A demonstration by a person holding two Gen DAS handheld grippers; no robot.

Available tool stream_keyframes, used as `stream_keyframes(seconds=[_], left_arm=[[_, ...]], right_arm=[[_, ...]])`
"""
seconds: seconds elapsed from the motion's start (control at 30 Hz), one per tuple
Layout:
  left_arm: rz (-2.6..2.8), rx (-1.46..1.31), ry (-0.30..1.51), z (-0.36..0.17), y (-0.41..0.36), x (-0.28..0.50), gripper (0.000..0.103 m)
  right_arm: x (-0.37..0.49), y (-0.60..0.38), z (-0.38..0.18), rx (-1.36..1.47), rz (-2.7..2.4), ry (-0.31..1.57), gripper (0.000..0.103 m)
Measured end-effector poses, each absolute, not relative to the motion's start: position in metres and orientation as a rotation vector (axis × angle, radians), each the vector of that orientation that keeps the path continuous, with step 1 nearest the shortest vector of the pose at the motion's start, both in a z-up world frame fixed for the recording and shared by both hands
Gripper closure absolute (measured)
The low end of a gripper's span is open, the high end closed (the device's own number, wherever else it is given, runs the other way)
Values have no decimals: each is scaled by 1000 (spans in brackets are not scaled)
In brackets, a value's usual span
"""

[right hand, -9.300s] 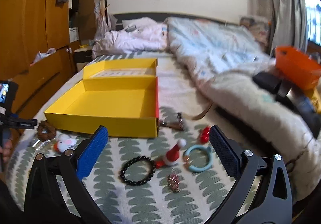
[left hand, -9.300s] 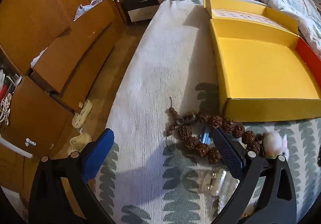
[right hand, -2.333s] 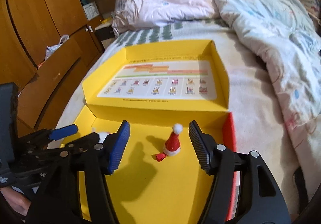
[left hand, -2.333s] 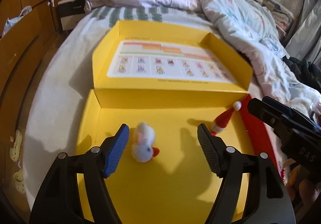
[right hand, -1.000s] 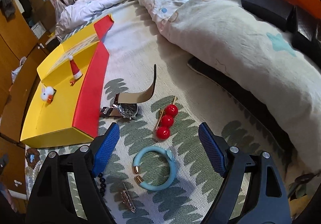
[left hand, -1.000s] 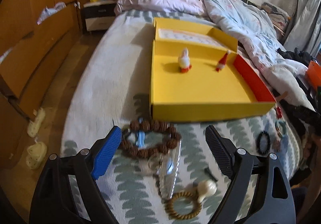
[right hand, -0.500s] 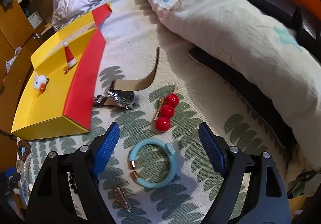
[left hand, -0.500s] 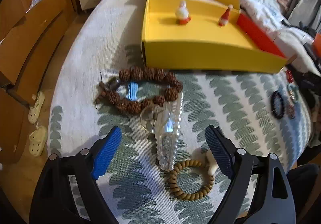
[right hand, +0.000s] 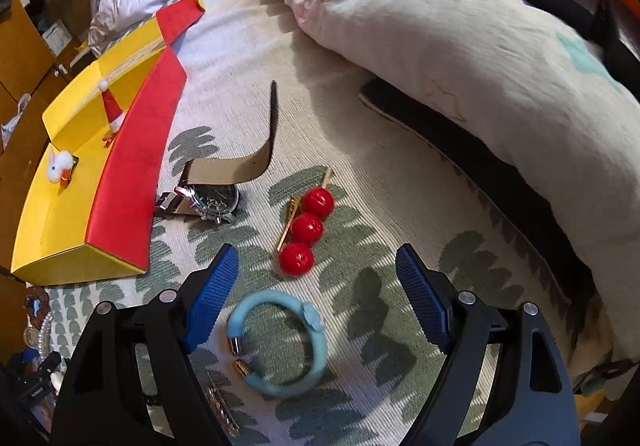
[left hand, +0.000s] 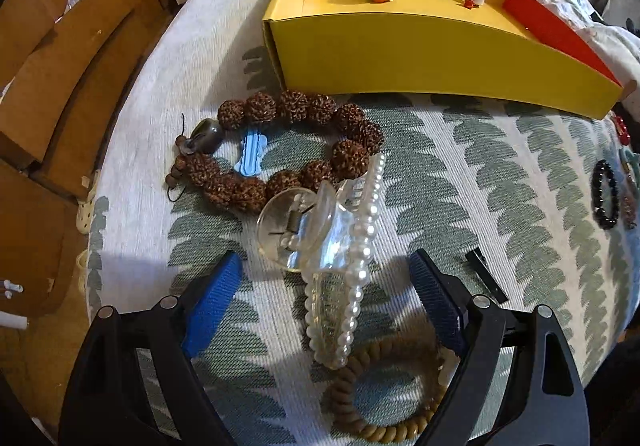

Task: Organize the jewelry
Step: 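Grasp the pearl hair clip with the left tool while the right tool grasps the red bead earring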

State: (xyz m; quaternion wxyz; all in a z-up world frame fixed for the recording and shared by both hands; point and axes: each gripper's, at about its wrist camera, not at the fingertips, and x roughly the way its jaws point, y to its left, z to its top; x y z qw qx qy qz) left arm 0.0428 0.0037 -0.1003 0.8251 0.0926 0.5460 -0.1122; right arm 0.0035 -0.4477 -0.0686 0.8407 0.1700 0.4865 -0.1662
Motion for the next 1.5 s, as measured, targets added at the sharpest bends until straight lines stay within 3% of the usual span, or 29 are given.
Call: stream_keyframes(seconds=[0.13, 0.2, 0.3, 0.47, 0.63, 0.9, 1.2, 1.33, 1.5], left_arm=[[-212, 205, 1150, -102, 0, 44, 19], [-202, 206, 1143, -103, 1, 44, 19], [-190, 208, 1134, -104, 0, 44, 19], [-183, 216, 1129, -103, -5, 45, 19], [-193, 221, 1122, -102, -7, 46, 30], [-198, 220, 1122, -101, -7, 46, 35], [-196, 213, 1116, -98, -4, 45, 63], [-203, 203, 1121, -97, -2, 44, 69], [-209, 187, 1128, -95, 0, 43, 70]], right_arm=[[18, -444, -74, 321, -364, 1048, 28], [23, -442, -78, 303, -373, 1065, 44], [26, -437, -84, 288, -372, 1086, 53], [29, -433, -86, 267, -382, 1086, 57], [29, -432, -87, 264, -384, 1085, 60], [27, -432, -87, 279, -383, 1079, 60], [26, -435, -86, 304, -381, 1071, 75], [25, -436, -86, 314, -377, 1068, 76], [22, -437, -83, 335, -374, 1055, 76]])
